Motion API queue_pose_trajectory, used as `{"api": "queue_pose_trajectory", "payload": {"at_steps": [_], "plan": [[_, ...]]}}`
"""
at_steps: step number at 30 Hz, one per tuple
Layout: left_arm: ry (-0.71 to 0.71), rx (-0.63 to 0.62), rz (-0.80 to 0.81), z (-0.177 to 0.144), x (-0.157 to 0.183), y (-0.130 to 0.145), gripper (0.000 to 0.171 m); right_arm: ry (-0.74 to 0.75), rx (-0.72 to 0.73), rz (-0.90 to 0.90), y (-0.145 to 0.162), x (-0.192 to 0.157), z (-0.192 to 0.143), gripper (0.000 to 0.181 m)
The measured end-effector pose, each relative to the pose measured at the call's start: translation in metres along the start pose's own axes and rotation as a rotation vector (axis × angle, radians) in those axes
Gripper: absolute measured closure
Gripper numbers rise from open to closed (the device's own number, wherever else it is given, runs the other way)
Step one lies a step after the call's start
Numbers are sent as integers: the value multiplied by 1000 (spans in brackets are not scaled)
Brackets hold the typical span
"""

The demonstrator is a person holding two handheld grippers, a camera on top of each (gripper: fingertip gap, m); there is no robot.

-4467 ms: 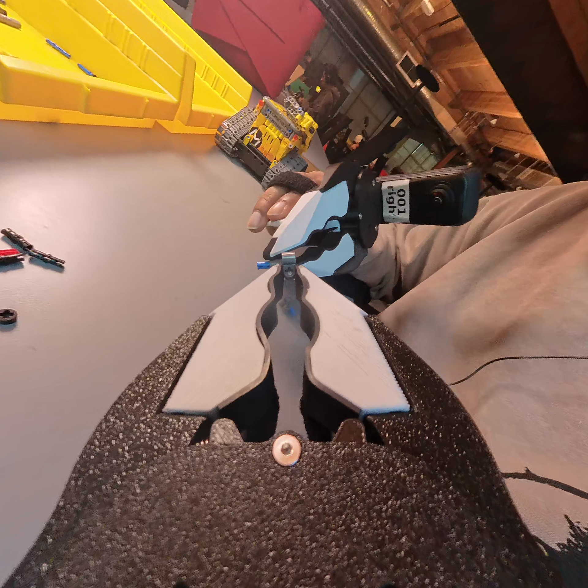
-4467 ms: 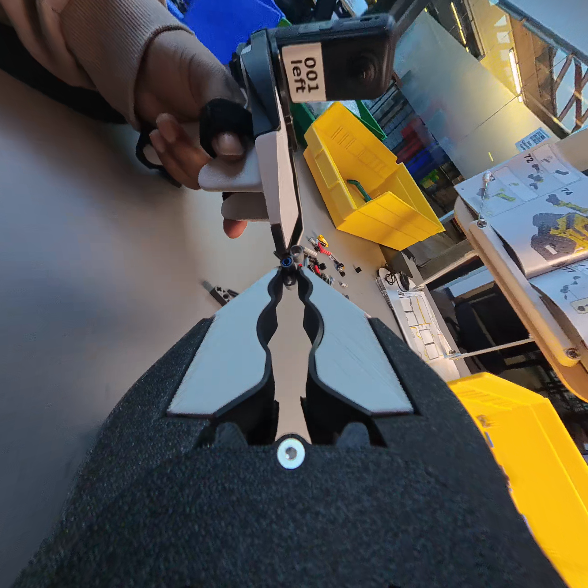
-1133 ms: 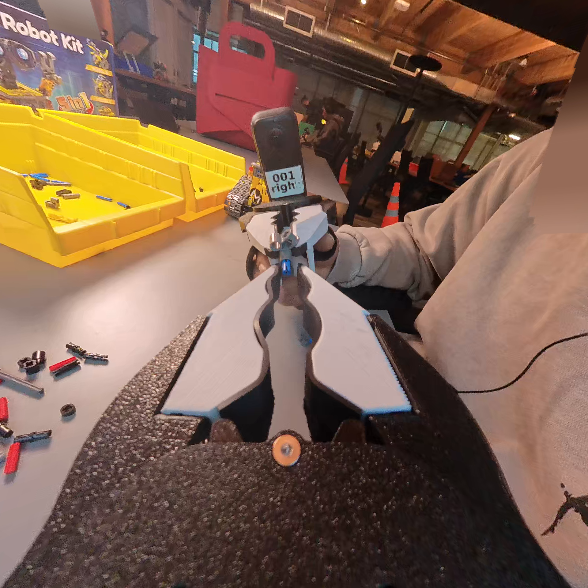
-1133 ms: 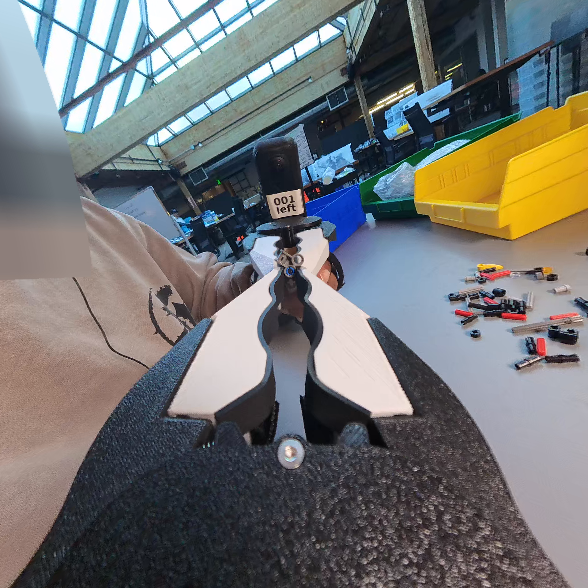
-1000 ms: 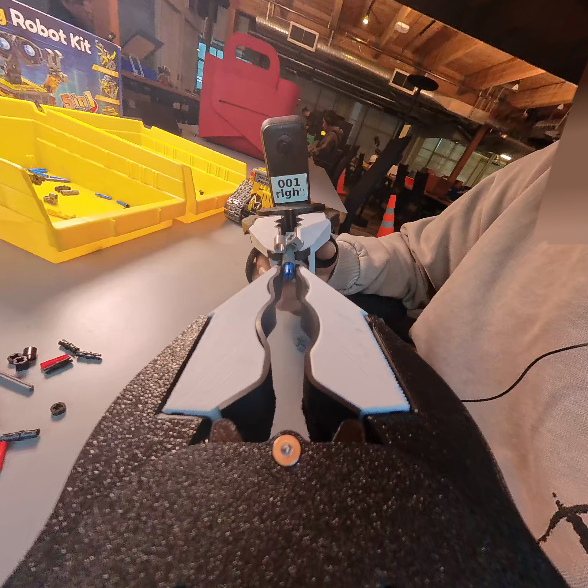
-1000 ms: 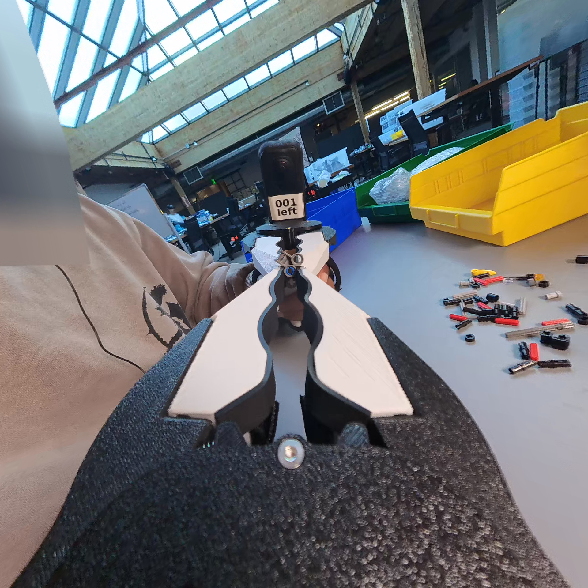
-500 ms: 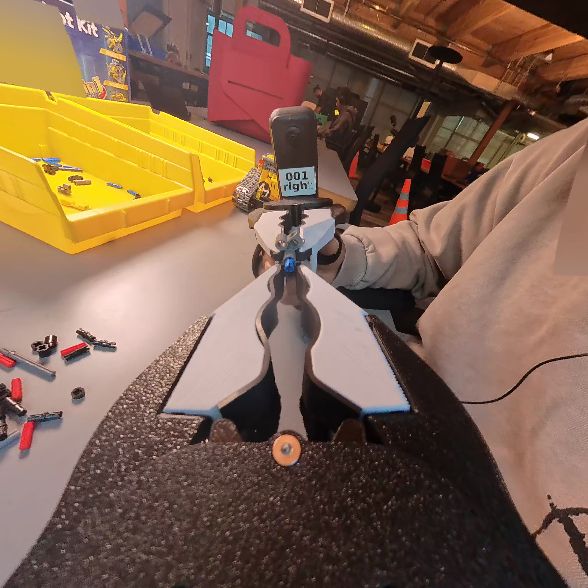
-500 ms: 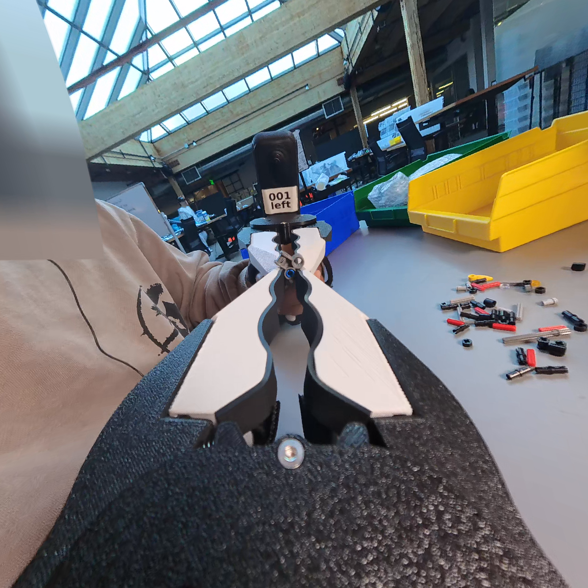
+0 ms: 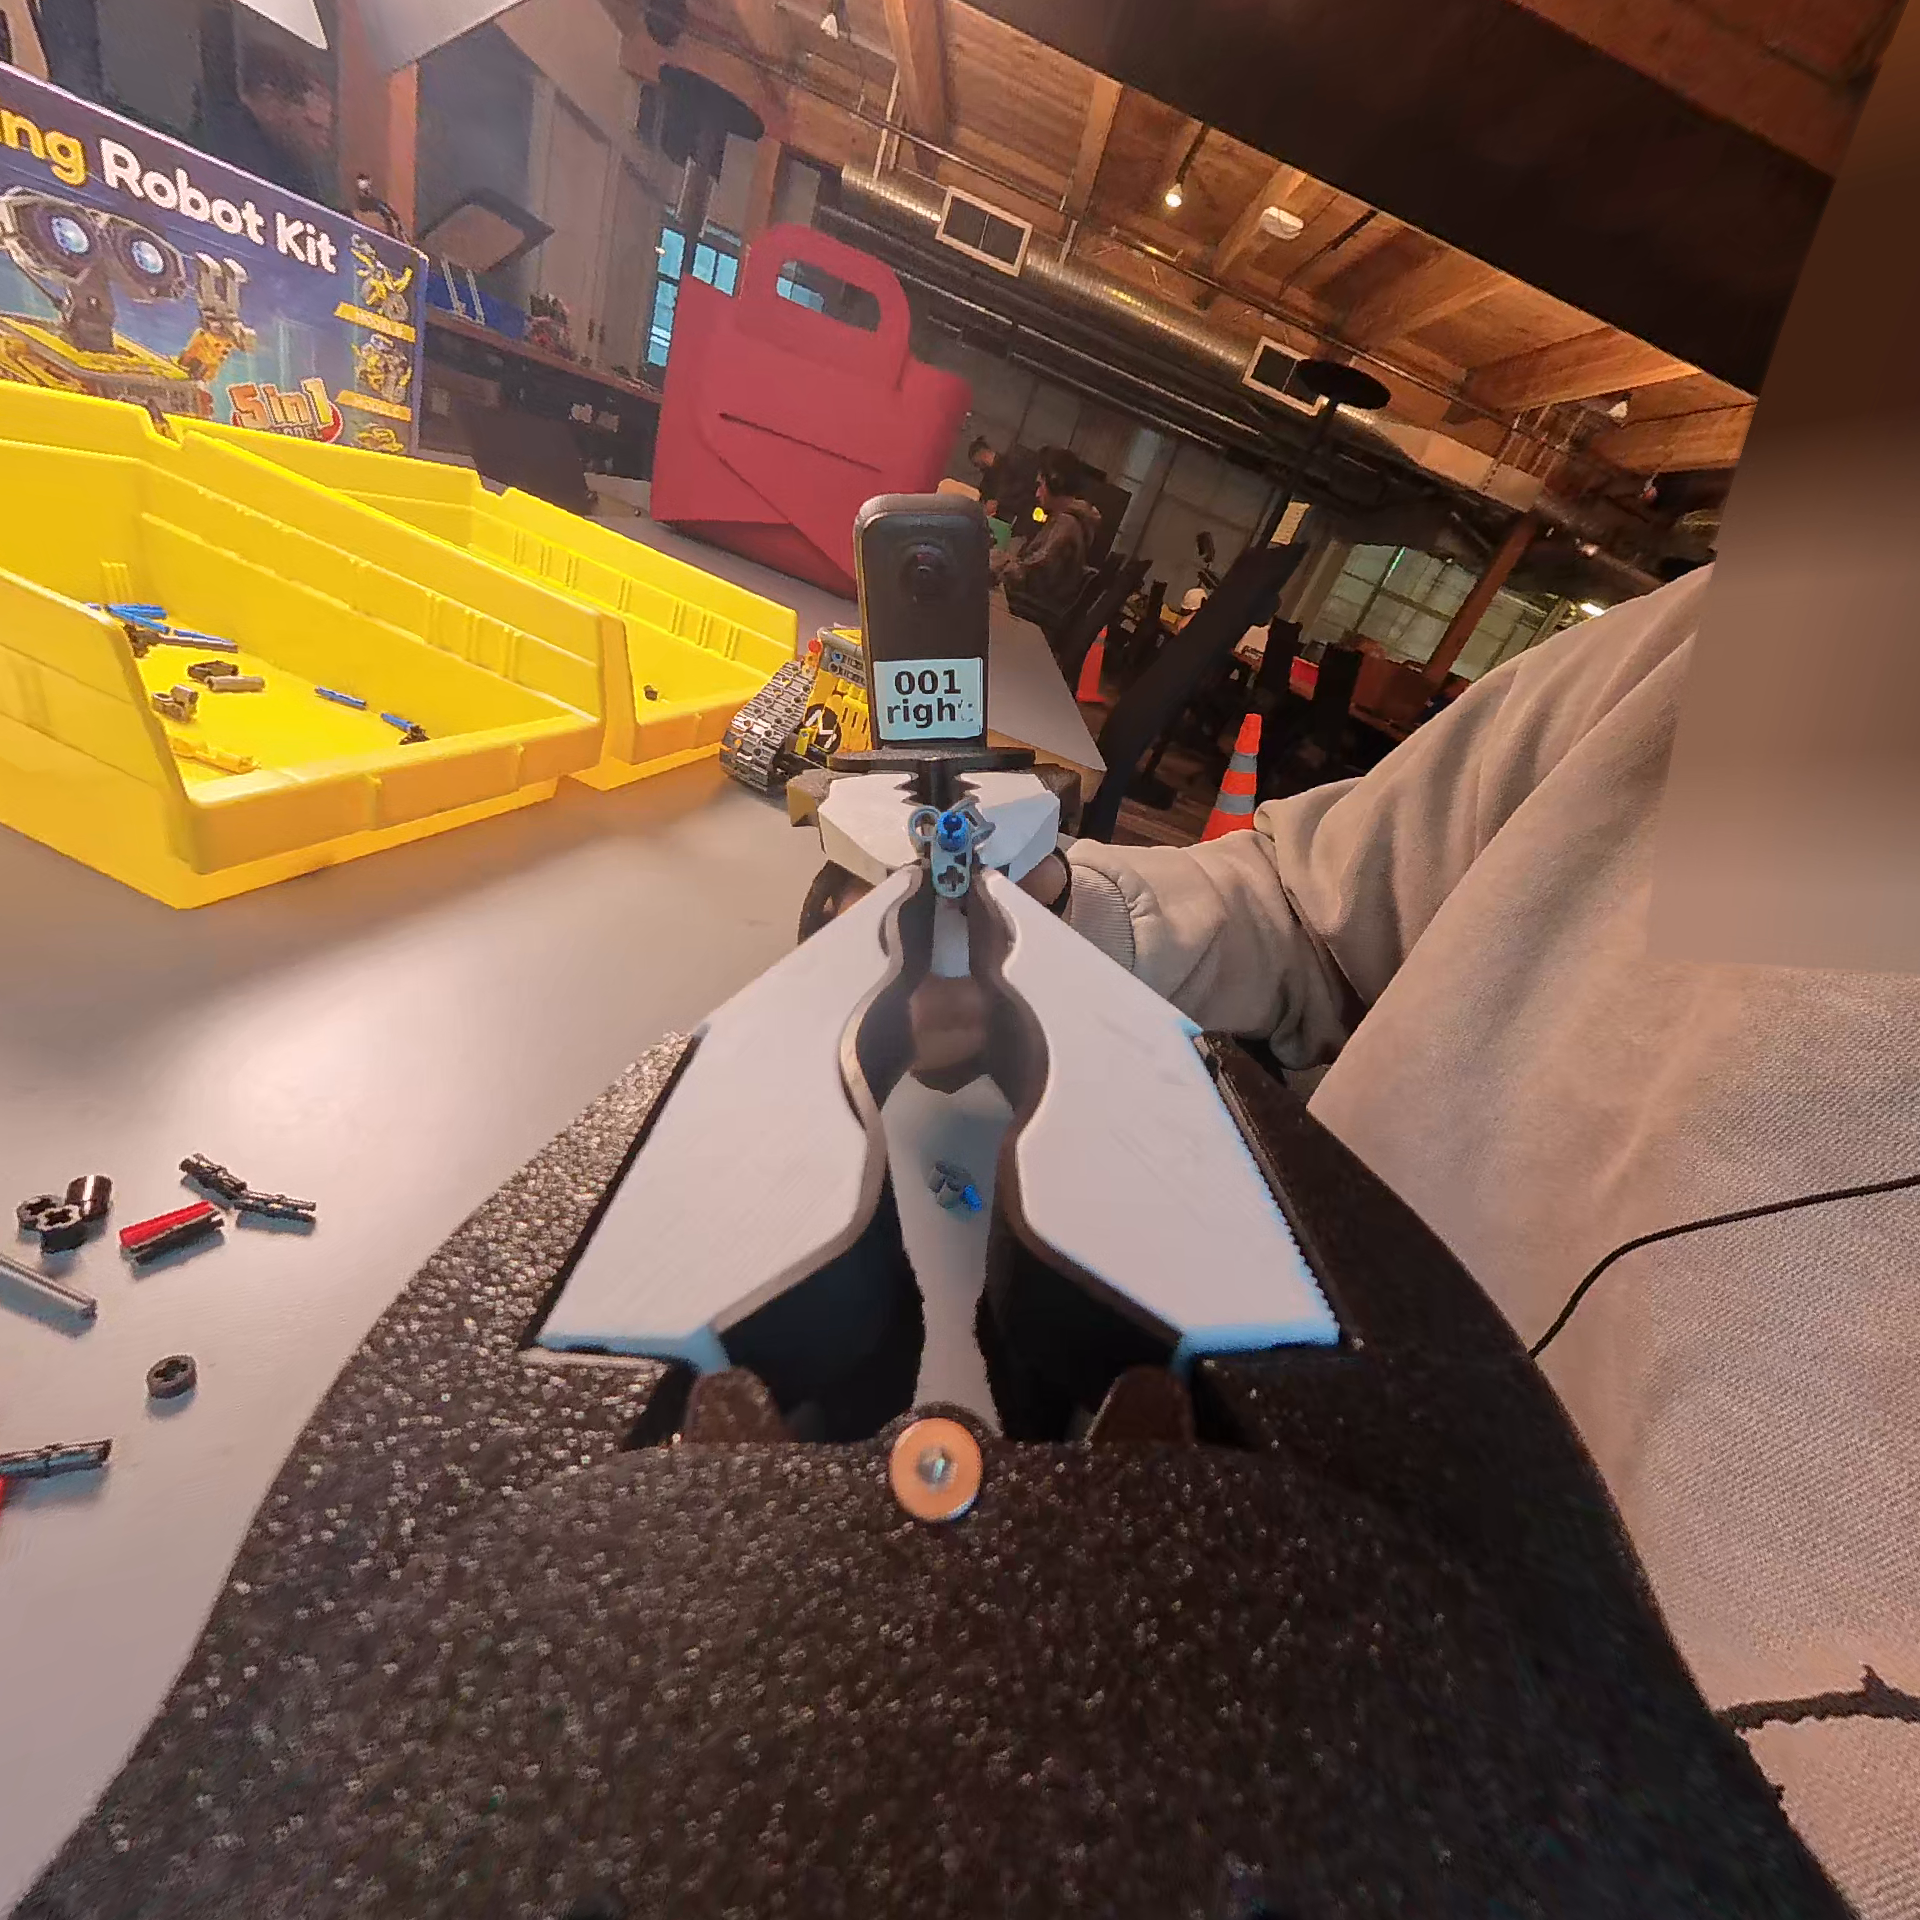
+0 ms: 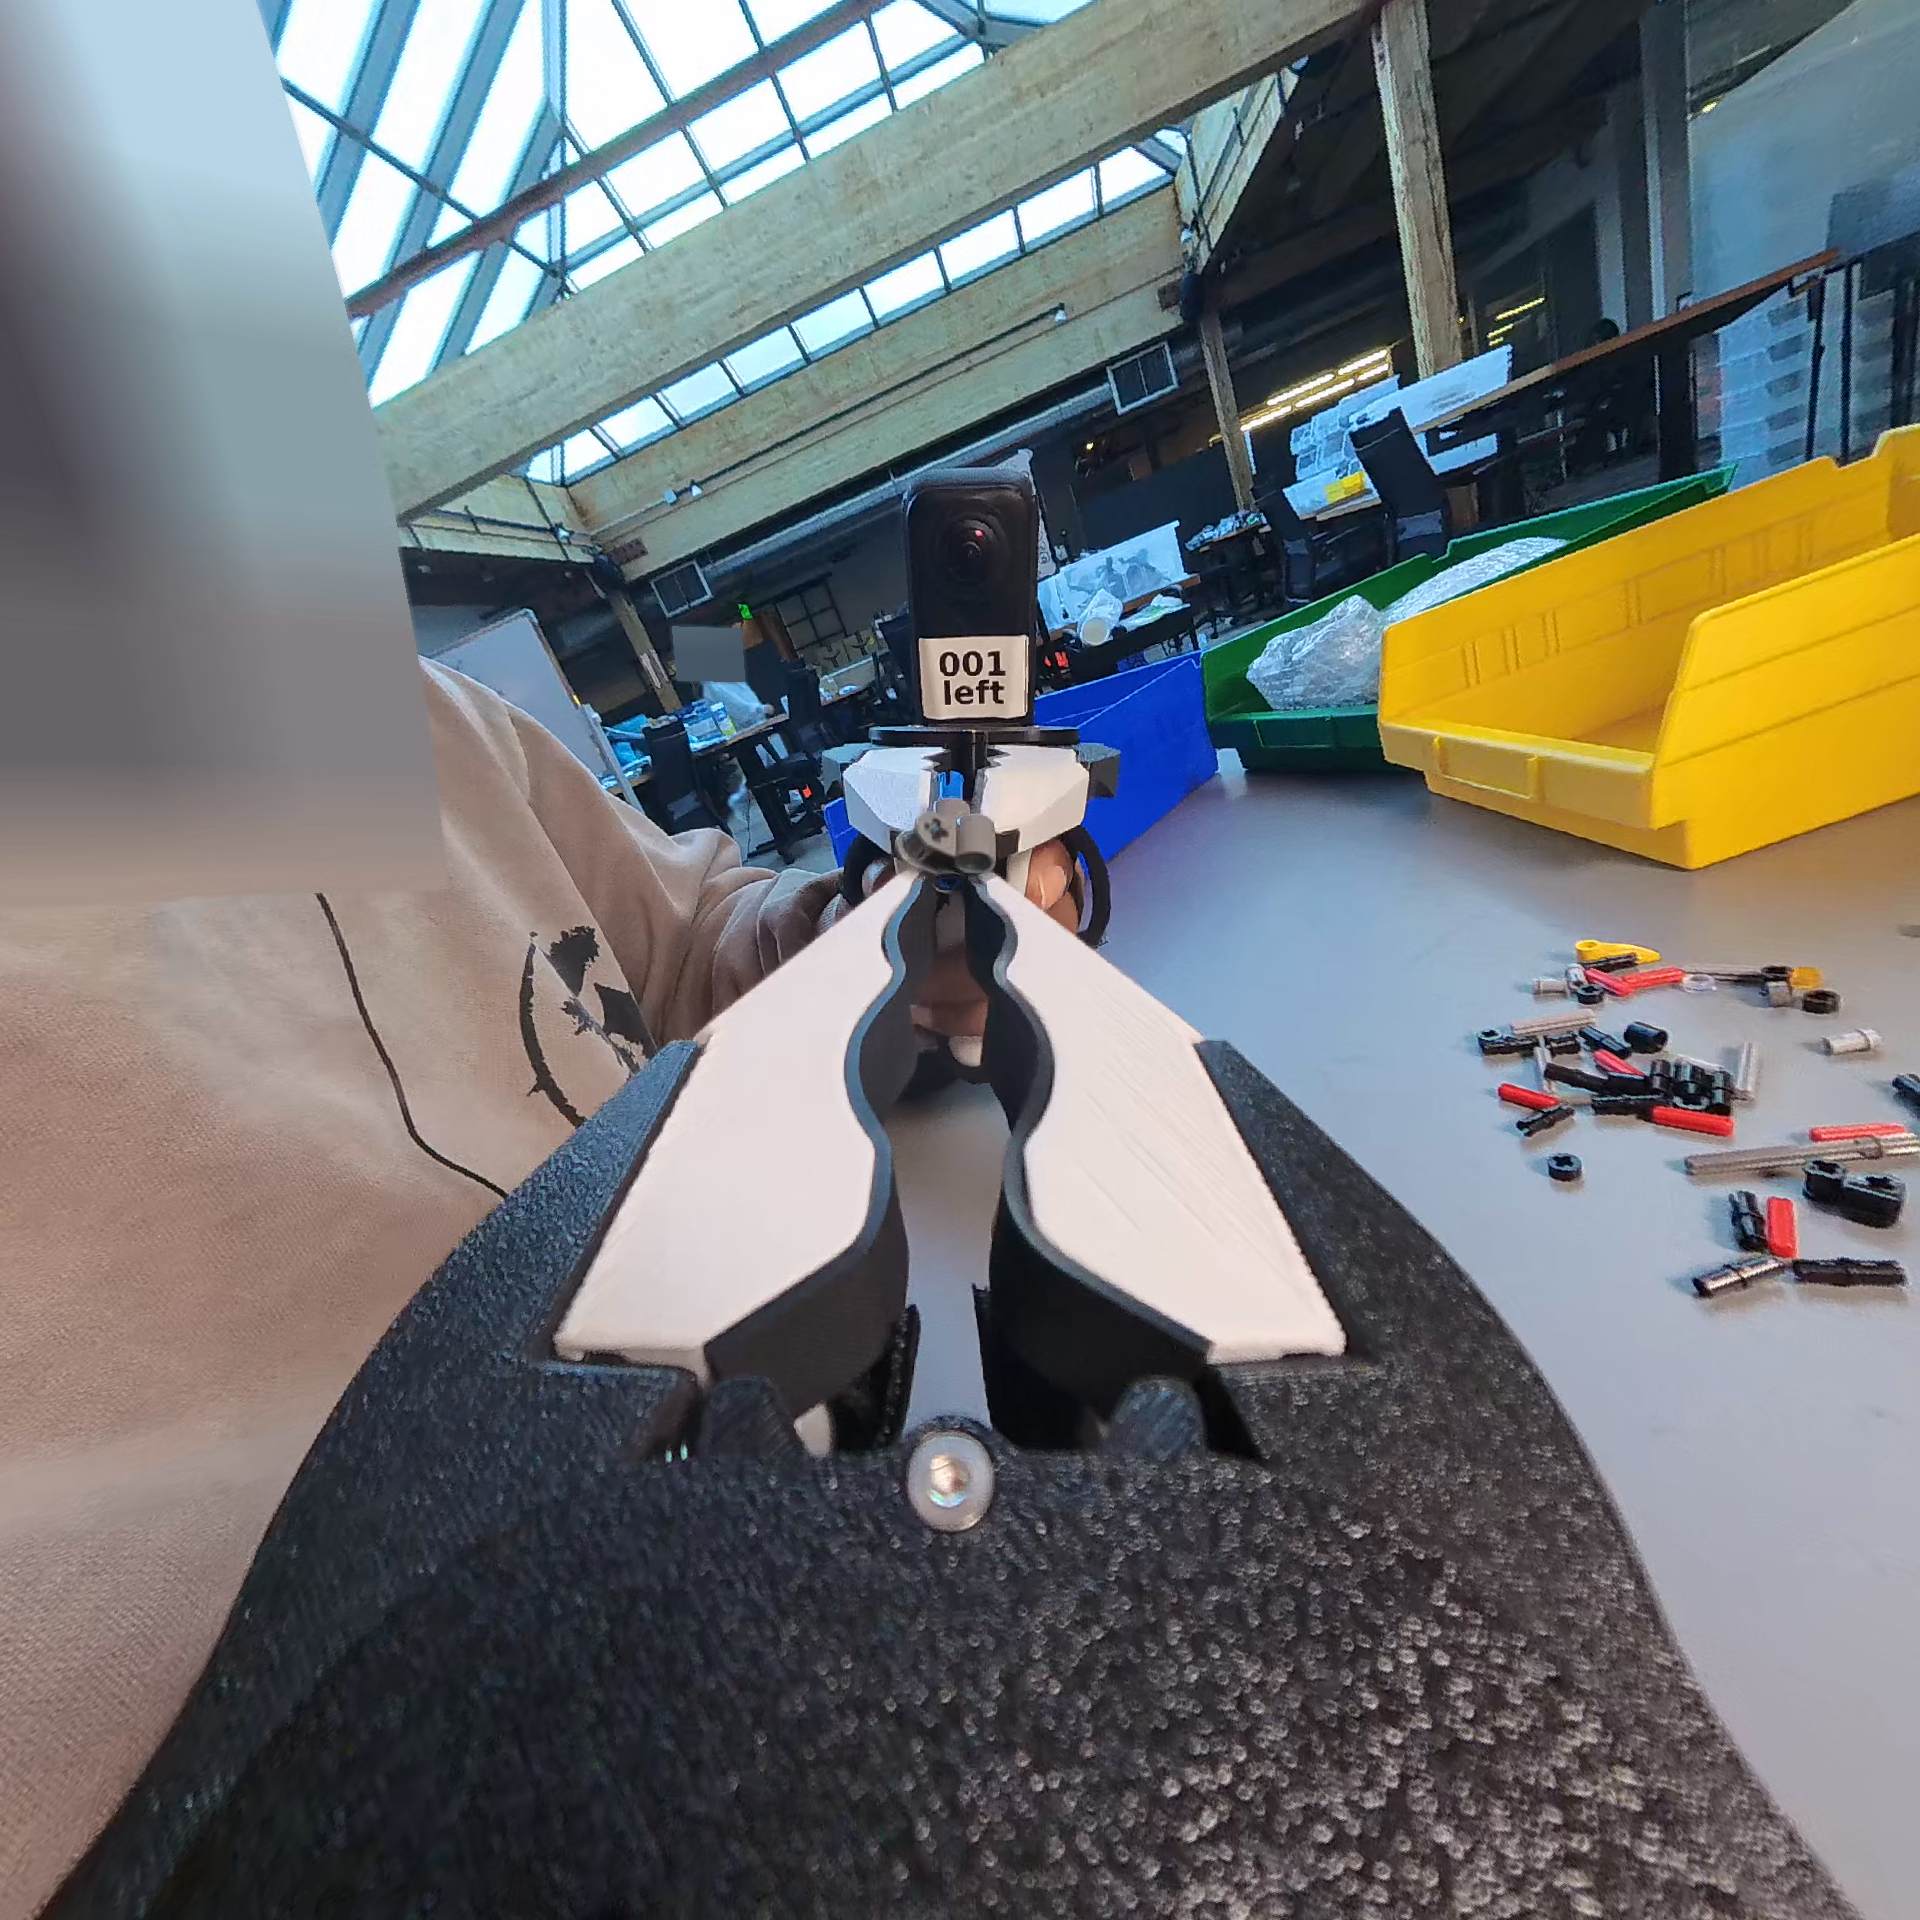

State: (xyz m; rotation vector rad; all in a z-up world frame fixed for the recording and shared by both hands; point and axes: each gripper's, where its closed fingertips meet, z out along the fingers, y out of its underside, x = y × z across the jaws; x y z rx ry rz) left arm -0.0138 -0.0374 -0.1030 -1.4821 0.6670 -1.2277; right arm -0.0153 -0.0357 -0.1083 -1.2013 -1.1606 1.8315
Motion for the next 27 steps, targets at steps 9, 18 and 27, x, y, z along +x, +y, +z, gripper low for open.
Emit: {"api": "queue_pose_trajectory", "payload": {"at_steps": [9,18,27], "plan": [[-72,152,20,-46,-15,-41,166,73,9,-23,-1,13,-10,181],[-19,-47,34,-9,-9,6,165,218,-80,-253,-5,13,3,142],[-4,-52,73,-3,-2,9,165,219,-193,-358,10,7,2,165]]}}
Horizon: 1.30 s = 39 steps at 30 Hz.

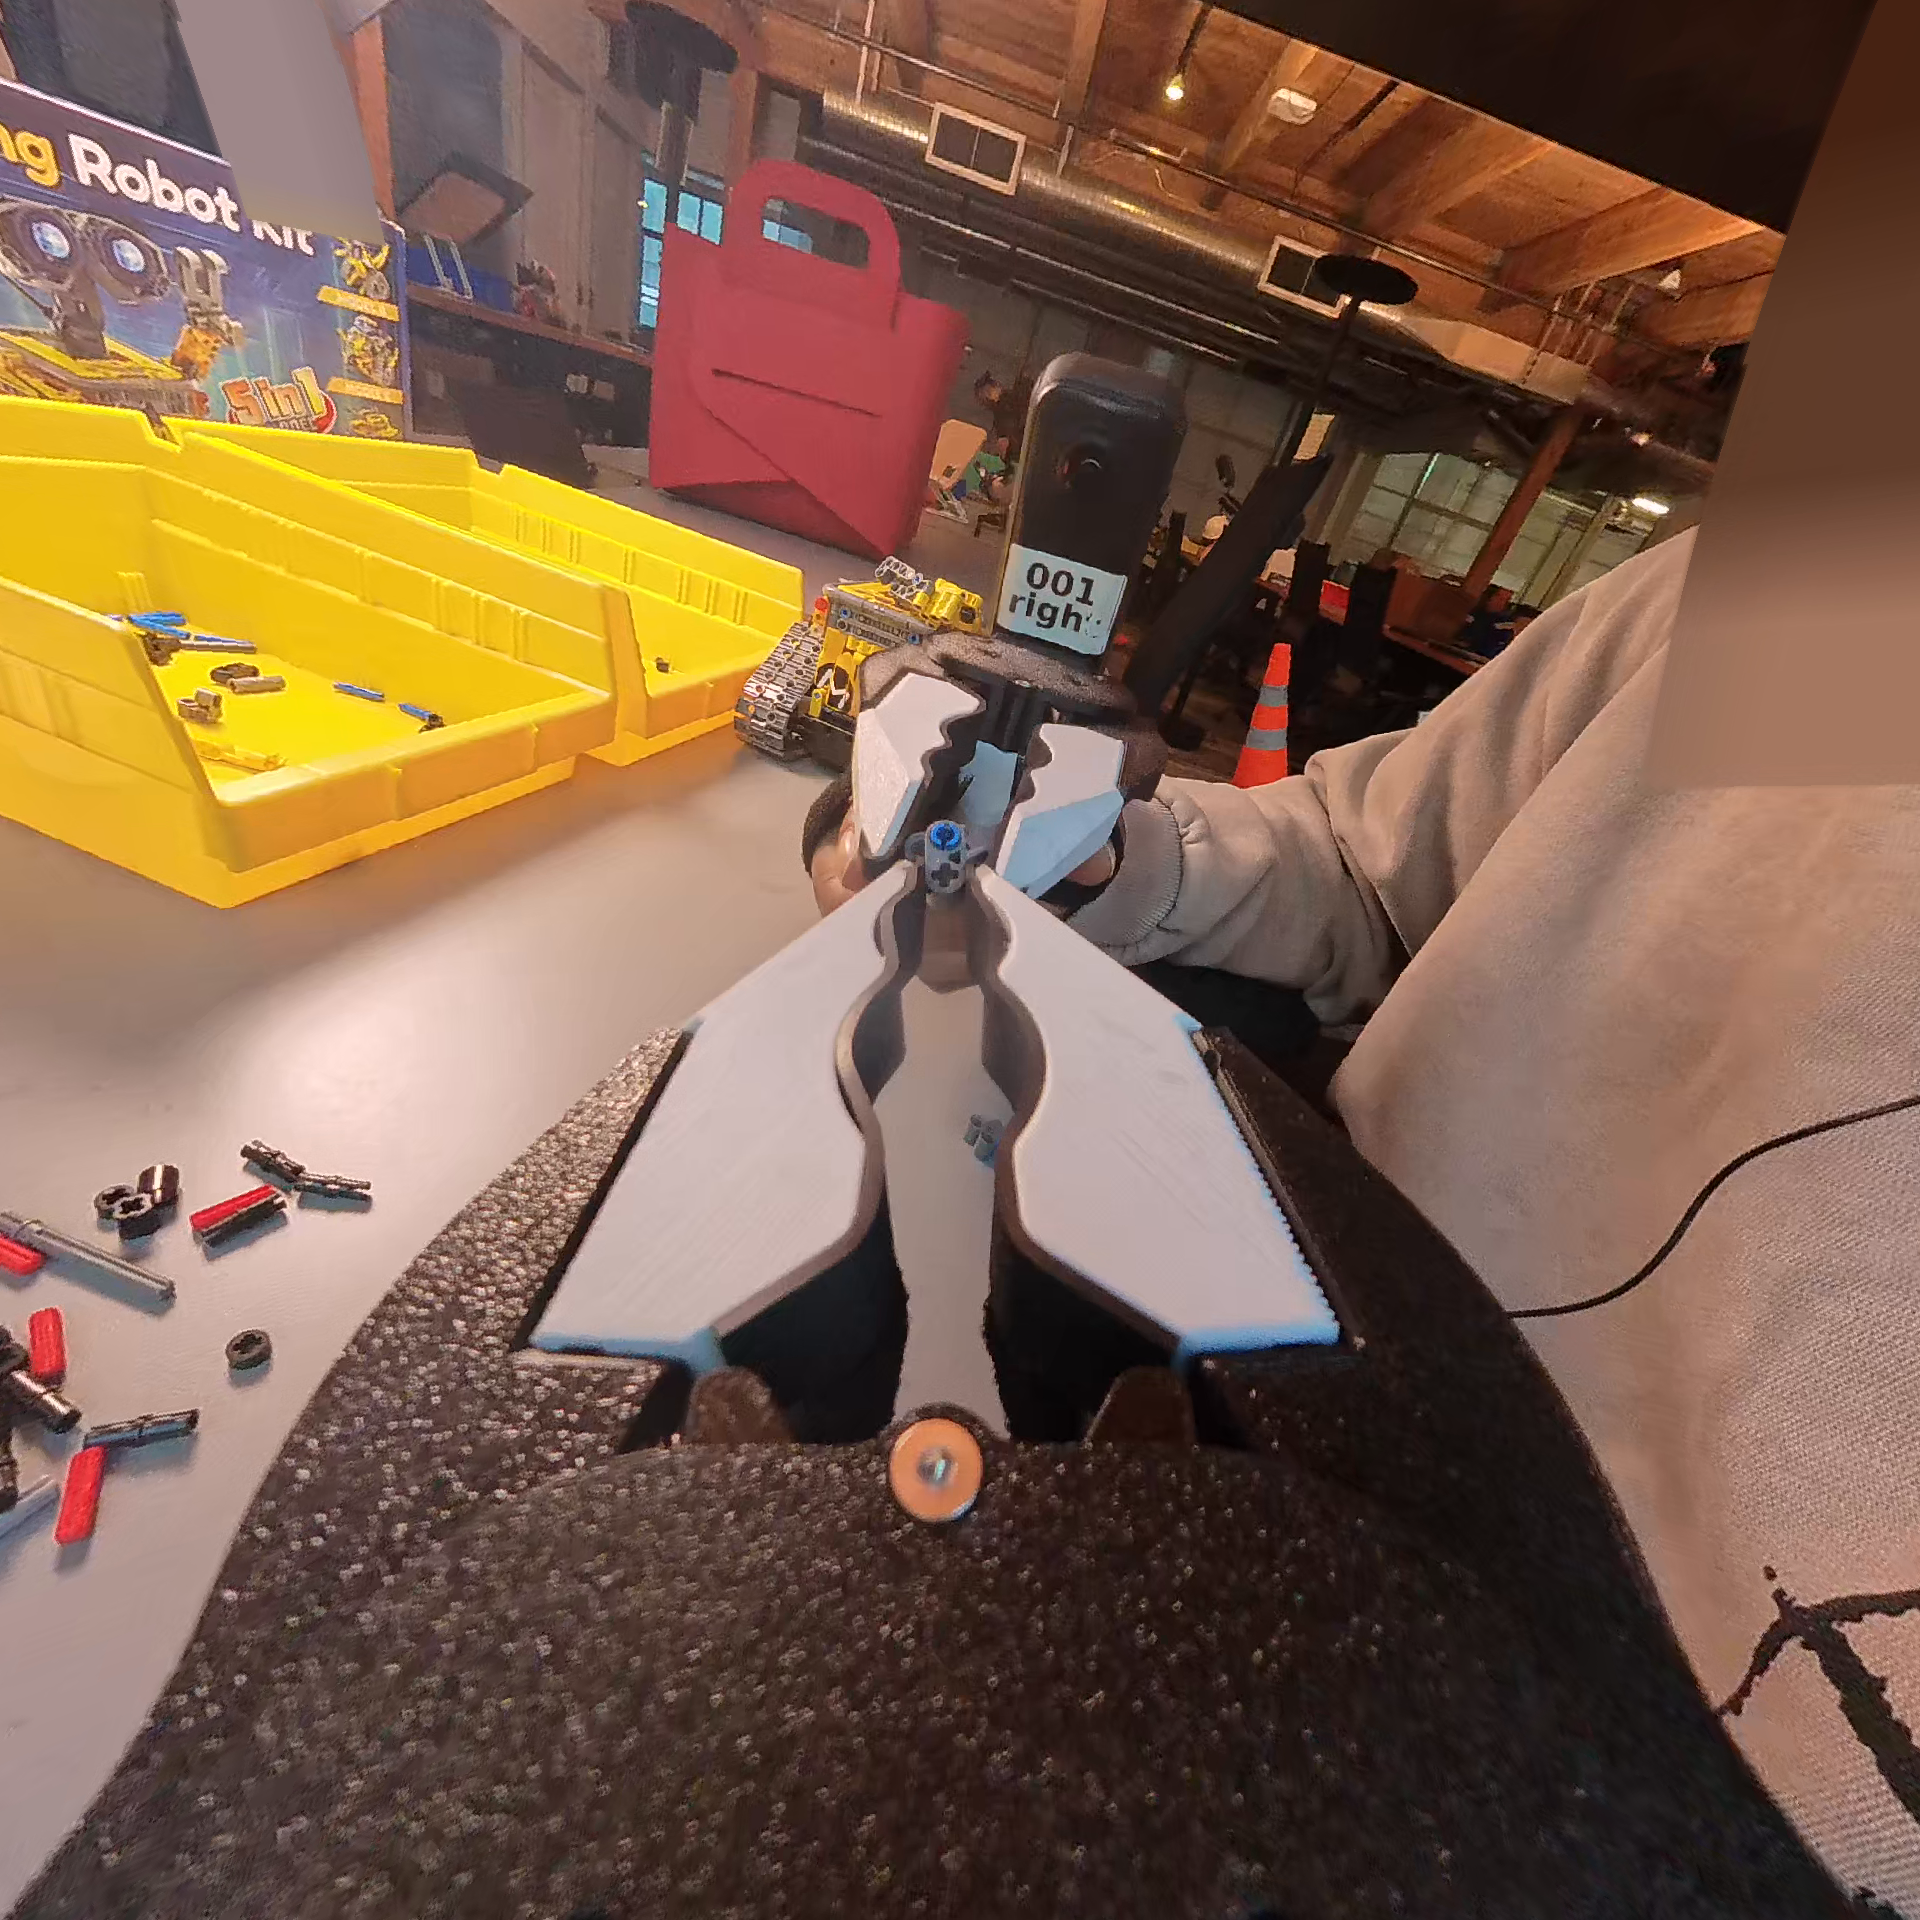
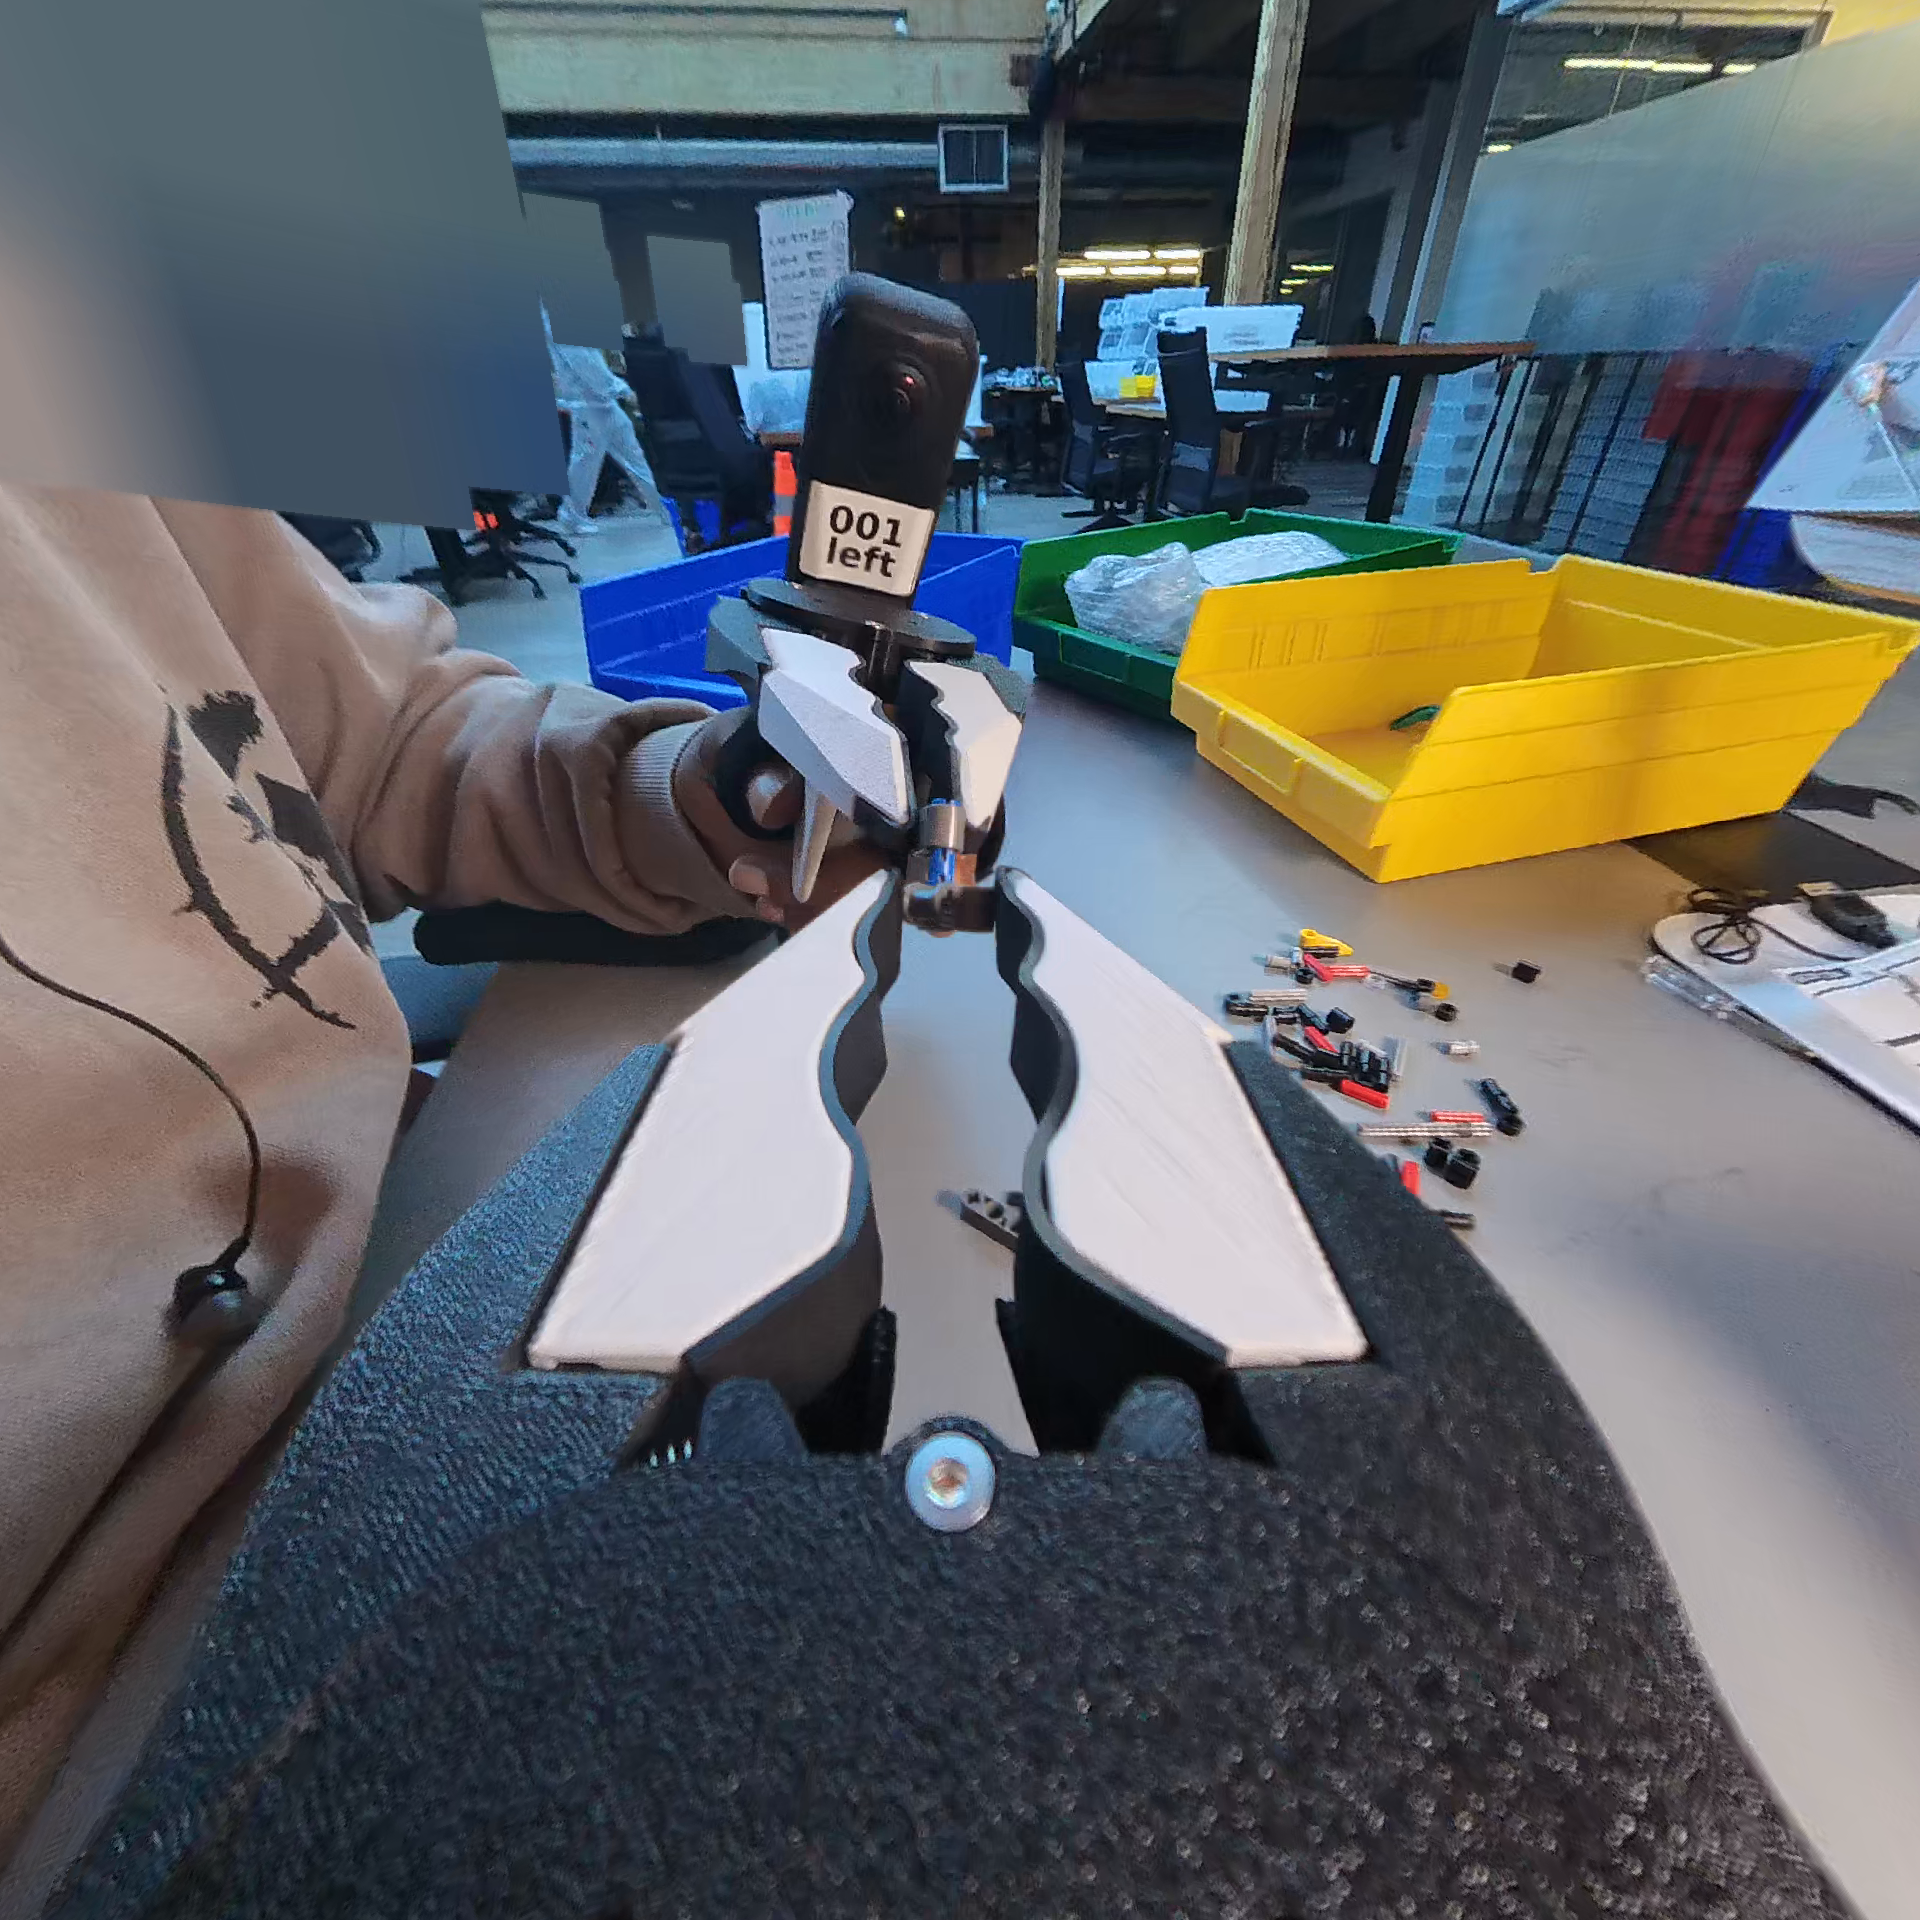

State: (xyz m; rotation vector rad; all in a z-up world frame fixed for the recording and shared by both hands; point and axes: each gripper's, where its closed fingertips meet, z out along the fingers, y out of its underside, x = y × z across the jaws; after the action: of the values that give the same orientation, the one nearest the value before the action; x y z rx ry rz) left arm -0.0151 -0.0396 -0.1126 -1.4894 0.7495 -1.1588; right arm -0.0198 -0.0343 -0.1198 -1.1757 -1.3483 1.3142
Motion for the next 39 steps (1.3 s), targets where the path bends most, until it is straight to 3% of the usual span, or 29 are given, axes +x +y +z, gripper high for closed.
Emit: {"api": "queue_pose_trajectory", "payload": {"at_steps": [18,28,39], "plan": [[-15,-134,61,6,-5,27,164,13,-150,-98,29,-1,2,167],[10,-31,64,3,2,6,165,-70,-31,43,13,-6,5,167],[12,40,111,2,9,-12,166,-106,16,82,-1,-9,3,168]]}}
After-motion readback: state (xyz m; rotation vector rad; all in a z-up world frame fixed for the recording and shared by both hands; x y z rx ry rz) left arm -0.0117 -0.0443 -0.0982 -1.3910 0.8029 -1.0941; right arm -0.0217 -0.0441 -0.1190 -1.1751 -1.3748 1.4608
